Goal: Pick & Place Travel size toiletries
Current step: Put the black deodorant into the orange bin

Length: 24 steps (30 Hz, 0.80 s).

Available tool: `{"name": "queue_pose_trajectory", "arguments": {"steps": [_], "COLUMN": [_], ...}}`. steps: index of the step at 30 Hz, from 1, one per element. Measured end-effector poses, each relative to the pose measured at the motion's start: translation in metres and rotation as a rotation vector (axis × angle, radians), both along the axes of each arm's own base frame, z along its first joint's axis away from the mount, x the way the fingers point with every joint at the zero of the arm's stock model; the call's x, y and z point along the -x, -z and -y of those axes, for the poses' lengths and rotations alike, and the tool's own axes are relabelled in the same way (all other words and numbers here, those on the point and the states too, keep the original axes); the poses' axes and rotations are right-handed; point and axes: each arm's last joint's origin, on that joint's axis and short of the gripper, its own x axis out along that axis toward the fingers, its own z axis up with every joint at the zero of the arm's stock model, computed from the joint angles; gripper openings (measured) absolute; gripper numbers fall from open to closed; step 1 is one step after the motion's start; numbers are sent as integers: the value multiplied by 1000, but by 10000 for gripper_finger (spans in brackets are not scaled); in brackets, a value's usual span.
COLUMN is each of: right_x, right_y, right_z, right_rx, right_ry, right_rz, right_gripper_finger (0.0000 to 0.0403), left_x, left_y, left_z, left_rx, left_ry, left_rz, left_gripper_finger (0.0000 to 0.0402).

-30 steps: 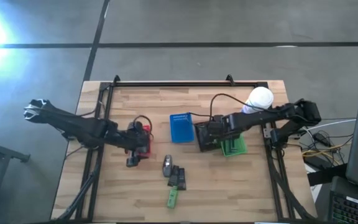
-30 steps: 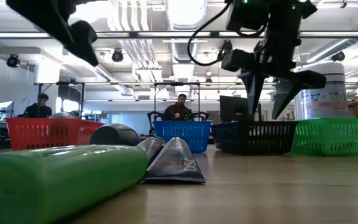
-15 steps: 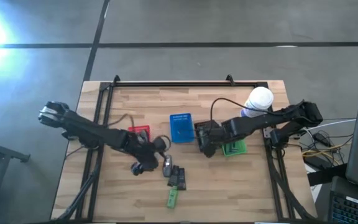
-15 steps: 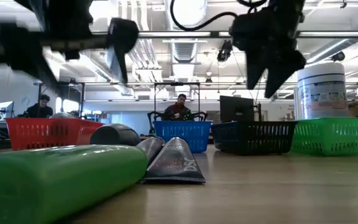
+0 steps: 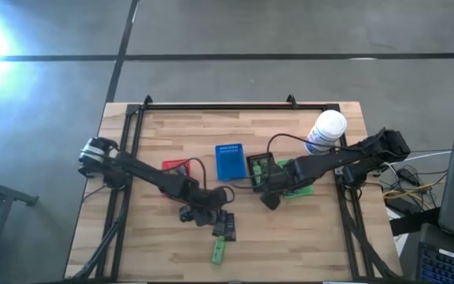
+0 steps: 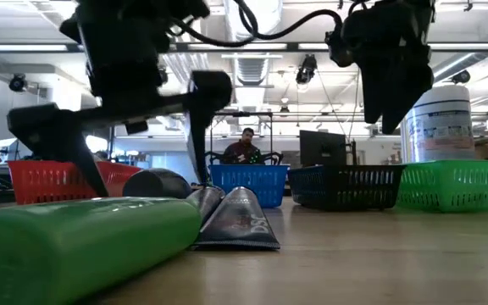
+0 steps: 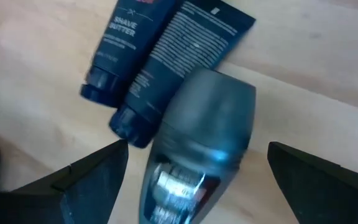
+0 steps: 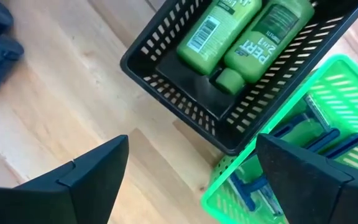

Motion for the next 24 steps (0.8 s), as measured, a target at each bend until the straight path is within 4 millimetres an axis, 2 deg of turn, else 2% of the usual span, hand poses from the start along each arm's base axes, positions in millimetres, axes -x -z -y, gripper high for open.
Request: {"name": "queue_pose_trajectory", "arguments": {"steps": [5, 8, 13, 15, 18, 20, 22, 24], "right_x": [0, 0, -1, -1, -1, -1, -1, -1], "right_y": [0, 0, 0, 0, 0, 0, 0, 0], "right_z": [0, 0, -1, -1, -1, -1, -1, -1], "right_rx": [-6, -11, -14, -14, -15, -18, -23, -28], "right_ry": [20, 22, 27, 28, 31, 41, 62, 88], "right_rz": [4, 4, 9, 9, 10, 12, 15, 19], "right_gripper_finger": [336, 328, 314, 308, 299, 294, 288, 284], "left_x": [-6, -6, -7, -7, -9, -10, -5, 5], "left_y": [8, 12, 11, 7, -13, -37, -61, -85], "left_z": [1, 2, 2, 2, 0, -3, -10, -20], "left_rx": [-7, -7, -4, -4, 3, 15, 60, 192], "left_ry": [-12, -23, -47, -68, -178, -308, -522, -842], "left_rz": [-53, -95, -133, -127, -102, -69, -75, -88], "left_gripper_finger": [364, 318, 218, 212, 212, 212, 212, 212]}}
